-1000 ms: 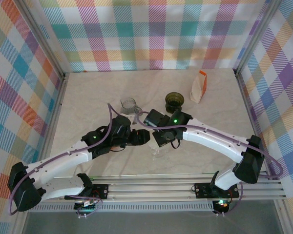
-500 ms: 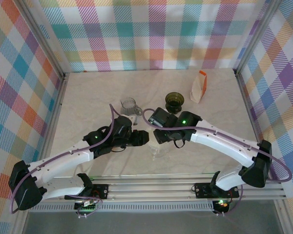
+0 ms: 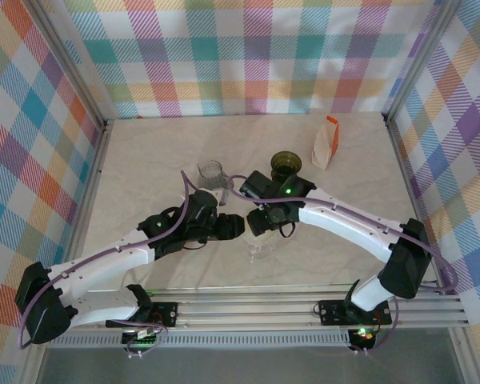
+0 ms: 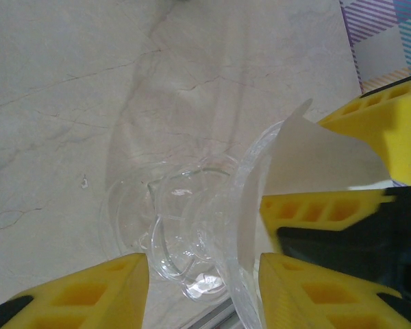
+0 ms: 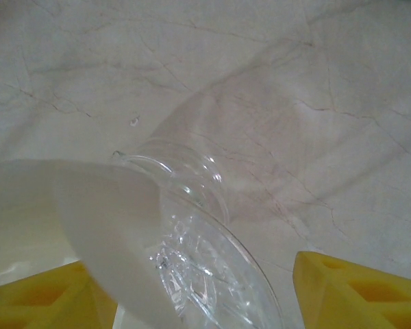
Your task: Place the coffee filter in the dripper
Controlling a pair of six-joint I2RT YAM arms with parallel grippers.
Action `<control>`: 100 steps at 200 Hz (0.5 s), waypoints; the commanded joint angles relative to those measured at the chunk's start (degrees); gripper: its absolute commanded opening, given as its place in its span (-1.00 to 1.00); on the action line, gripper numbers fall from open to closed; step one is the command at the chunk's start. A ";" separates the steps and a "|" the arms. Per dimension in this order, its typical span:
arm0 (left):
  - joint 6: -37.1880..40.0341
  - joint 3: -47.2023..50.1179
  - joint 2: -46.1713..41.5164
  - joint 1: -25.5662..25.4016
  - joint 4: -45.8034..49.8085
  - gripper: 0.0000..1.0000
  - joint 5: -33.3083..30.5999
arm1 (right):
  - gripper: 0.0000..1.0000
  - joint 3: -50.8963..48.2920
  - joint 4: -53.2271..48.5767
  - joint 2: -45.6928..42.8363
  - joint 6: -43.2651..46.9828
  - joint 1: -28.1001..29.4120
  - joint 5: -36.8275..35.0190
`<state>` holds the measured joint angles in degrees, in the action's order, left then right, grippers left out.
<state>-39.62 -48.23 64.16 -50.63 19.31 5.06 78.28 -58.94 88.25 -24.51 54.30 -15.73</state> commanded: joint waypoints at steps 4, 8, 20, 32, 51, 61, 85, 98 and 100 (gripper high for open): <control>-0.36 0.31 0.35 -1.14 -0.69 -0.07 0.65 | 0.35 -1.63 1.61 1.39 0.63 -0.48 1.61; -0.37 0.28 0.35 -1.16 -0.84 -0.07 0.65 | 0.35 -1.99 1.89 1.56 0.61 -0.51 1.78; -0.36 0.27 0.41 -1.19 -0.85 -0.07 0.65 | 0.35 -3.06 2.87 1.83 0.21 -0.54 1.92; -0.44 0.25 0.47 -1.15 -0.85 -0.07 0.75 | 0.34 -4.27 3.97 1.99 0.01 -0.60 2.19; -0.41 0.23 0.50 -1.18 -0.90 -0.06 0.83 | 0.34 -5.45 5.37 2.45 -0.34 -0.68 2.45; -0.53 0.20 0.45 -1.13 -0.92 -0.04 0.82 | 0.34 -5.92 5.87 2.76 -0.48 -0.70 2.48; -1.04 0.32 -0.07 -1.14 -0.97 0.04 0.83 | 0.34 -6.78 6.49 3.33 -0.65 -0.69 2.63; -1.24 0.42 -0.54 -1.11 -1.19 0.10 0.66 | 0.34 -7.21 6.89 3.33 -0.88 -0.67 2.63; -1.25 0.42 -0.60 -1.13 -1.20 0.11 0.65 | 0.34 -7.25 6.95 3.29 -0.89 -0.73 2.63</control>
<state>-39.88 -48.23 64.45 -50.68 19.31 5.08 72.82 -53.87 90.32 -24.73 53.93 -13.39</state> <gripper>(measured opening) 0.528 0.669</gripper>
